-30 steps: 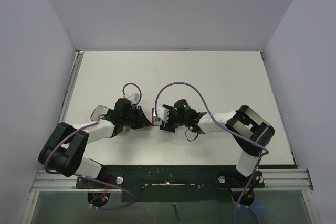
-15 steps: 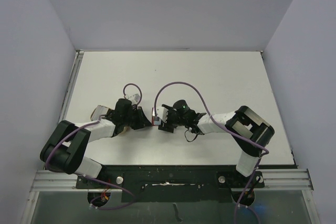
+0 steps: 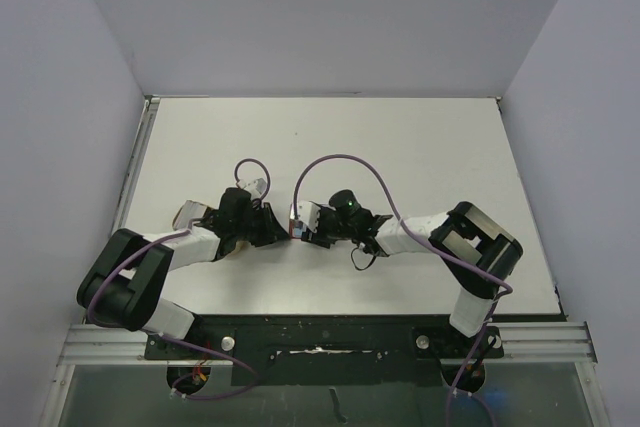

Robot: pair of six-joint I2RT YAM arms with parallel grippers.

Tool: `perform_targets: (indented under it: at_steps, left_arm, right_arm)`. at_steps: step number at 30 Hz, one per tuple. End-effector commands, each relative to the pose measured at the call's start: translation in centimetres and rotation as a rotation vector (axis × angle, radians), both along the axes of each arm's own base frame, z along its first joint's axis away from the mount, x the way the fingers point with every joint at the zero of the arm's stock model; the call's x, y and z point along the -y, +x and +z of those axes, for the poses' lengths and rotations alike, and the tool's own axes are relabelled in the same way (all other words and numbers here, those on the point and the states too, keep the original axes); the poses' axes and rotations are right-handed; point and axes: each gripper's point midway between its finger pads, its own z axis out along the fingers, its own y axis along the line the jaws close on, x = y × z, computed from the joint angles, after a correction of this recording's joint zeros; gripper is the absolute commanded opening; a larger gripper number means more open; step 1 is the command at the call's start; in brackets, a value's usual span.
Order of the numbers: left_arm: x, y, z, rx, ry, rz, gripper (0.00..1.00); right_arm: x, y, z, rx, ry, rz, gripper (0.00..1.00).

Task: Put the credit cards into the card holder
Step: Adjust the card slot at the card holder.

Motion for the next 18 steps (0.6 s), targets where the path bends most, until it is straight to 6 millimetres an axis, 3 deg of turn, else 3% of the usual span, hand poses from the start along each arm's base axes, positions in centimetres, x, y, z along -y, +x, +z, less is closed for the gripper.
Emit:
perform_targets:
  at_steps: [1, 5, 9, 14, 18]
  left_arm:
    - [0.9, 1.1, 1.4, 0.058, -0.040, -0.016, 0.12]
    - [1.0, 1.3, 1.4, 0.061, -0.040, -0.013, 0.12]
    - [1.0, 1.8, 1.7, 0.070, -0.039, -0.006, 0.15]
    - [1.2, 2.7, 2.3, 0.094, -0.032, -0.001, 0.20]
    - [1.3, 3.5, 2.9, 0.114, -0.030, 0.004, 0.22]
  right_arm:
    - [-1.9, 1.5, 2.7, 0.066, 0.076, -0.024, 0.46]
    - [-2.1, 1.6, 3.2, 0.057, 0.107, -0.055, 0.58]
    - [-1.9, 1.3, 4.6, -0.015, 0.208, -0.126, 0.61]
    - [-0.6, 1.7, 6.7, -0.286, 0.399, -0.282, 0.62]
    - [1.2, 2.6, 7.0, -0.502, 0.522, -0.478, 0.60]
